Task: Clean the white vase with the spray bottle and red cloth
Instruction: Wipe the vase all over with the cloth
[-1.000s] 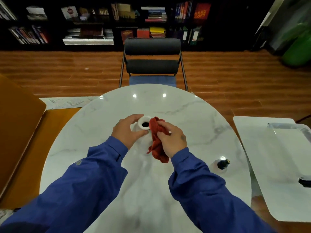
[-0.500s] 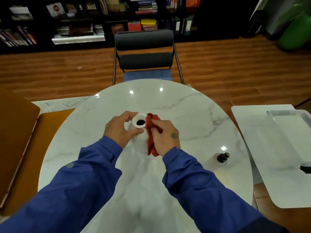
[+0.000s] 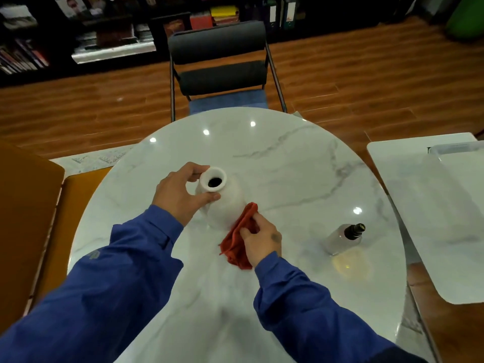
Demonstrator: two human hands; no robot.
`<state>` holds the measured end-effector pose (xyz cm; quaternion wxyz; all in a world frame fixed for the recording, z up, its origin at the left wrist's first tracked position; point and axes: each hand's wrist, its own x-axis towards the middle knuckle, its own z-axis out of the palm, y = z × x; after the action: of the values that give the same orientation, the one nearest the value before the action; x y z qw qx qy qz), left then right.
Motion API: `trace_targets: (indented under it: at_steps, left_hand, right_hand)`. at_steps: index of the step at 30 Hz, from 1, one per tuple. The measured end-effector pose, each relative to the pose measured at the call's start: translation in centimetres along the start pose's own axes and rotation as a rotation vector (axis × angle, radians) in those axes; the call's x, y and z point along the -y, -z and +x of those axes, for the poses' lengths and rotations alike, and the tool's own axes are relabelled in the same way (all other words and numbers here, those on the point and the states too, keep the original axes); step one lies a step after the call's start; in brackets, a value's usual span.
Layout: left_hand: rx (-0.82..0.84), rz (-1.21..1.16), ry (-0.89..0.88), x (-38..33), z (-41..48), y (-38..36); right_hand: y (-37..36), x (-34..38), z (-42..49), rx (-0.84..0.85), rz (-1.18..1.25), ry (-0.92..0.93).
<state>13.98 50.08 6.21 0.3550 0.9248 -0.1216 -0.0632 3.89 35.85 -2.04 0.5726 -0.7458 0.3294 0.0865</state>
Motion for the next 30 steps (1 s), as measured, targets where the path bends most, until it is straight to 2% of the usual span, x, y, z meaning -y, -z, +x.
trace_targets:
  at_steps: [5,8,10,13,15,20,25,30]
  left_hand:
    - [0.004,0.013,-0.001,0.0,0.1,0.1]
    - [-0.002,0.005,0.000,-0.1,-0.1,0.1]
    - [0.002,0.015,-0.006,-0.2,-0.1,0.2]
    - [0.005,0.021,-0.004,-0.1,-0.1,0.3]
    - [0.010,0.027,-0.004,-0.2,-0.1,0.4]
    - [0.035,0.051,0.001,-0.3,0.2,0.6]
    - [0.040,0.062,0.010,-0.4,0.1,0.6]
    - [0.032,0.044,0.016,-0.3,0.1,0.4]
  right_hand:
    - [1.7,2.6,2.9,0.003,-0.035,-0.011]
    - [3.3,4.5,3.0,0.151,-0.067,0.031]
    - [3.7,5.1,2.3,0.179,-0.059,0.063]
    - [2.2,2.9,1.6,0.057,0.058,-0.047]
    - [1.2,1.2,0.6,-0.007,-0.007,-0.008]
    - [1.0,0.9,2.1,0.007,-0.047,0.001]
    - [3.0,4.9,3.4,0.021,-0.048,0.191]
    - [2.3,4.6,1.2,-0.029,-0.059,0.611]
